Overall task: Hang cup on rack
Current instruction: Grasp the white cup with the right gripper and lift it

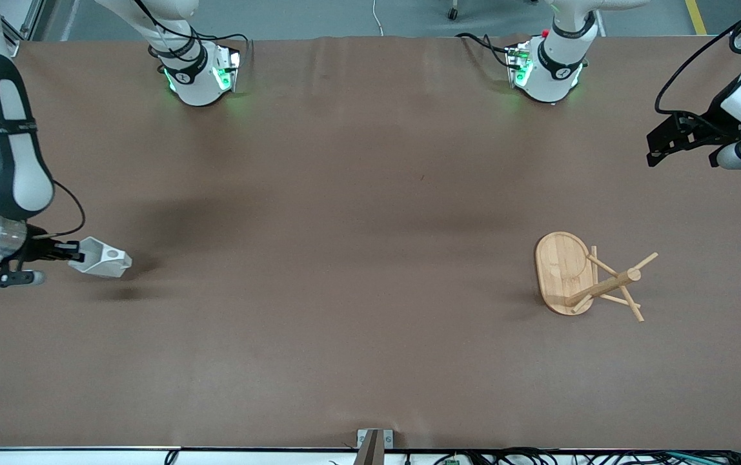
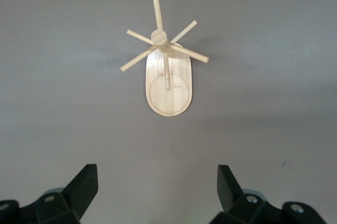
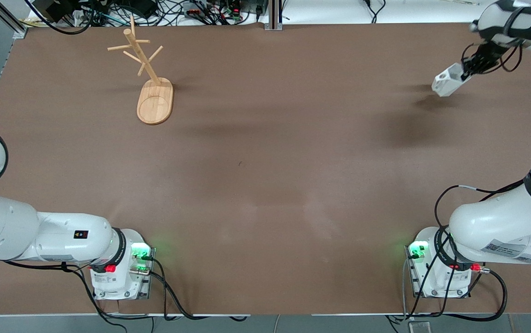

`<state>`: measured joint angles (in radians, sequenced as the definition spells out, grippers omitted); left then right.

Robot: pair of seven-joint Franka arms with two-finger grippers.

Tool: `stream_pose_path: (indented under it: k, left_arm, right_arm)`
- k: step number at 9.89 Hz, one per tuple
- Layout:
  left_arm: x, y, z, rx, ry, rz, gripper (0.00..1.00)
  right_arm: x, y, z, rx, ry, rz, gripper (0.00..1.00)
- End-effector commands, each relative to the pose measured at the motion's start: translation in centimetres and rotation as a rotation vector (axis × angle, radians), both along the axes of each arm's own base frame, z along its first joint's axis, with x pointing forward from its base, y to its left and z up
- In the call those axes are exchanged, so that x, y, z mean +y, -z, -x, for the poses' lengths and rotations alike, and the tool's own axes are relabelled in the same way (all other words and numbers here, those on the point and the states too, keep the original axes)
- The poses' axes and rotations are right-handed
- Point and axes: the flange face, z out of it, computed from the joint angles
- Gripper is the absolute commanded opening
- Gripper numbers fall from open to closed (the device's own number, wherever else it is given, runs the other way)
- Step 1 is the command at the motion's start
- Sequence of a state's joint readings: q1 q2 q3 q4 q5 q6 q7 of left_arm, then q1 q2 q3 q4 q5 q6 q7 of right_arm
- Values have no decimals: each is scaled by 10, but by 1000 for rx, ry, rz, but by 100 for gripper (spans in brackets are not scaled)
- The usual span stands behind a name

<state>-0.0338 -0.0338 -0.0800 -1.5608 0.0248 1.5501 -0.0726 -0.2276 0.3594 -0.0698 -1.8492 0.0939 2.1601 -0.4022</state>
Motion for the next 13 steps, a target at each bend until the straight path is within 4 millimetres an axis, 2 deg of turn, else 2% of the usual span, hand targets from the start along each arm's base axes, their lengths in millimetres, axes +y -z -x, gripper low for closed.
stream_pose_path:
  k: [1, 2, 4, 5, 6, 7, 9, 11, 13]
  left_arm:
    - [-1, 16, -3, 39, 20, 3, 100]
    - [-1, 16, -3, 39, 20, 3, 100]
    - [-1, 16, -3, 39, 20, 3, 100]
    - [-4, 16, -3, 38, 25, 3, 100]
    - [-5, 16, -2, 41, 28, 2, 100]
    - [-10, 17, 1, 62, 36, 1, 100]
    - [-17, 15, 3, 60, 49, 2, 100]
    - [-55, 17, 9, 70, 113, 47, 100]
    - [-110, 14, 24, 68, 279, 47, 100]
  right_arm:
    - [13, -50, 4, -48, -21, -3, 0]
    - [21, -71, 5, -67, -27, 0, 0]
    - [81, -110, 4, -85, -38, -9, 0]
    - [116, -123, 4, -86, -37, -20, 0]
    - [165, -138, 5, -98, -44, -55, 0]
    - [203, -150, 7, -98, -11, -119, 0]
    - [274, -180, 9, -81, 17, -244, 0]
    - [319, -194, 14, -48, 63, -499, 0]
    - [357, -200, 20, -1, 95, -711, 0]
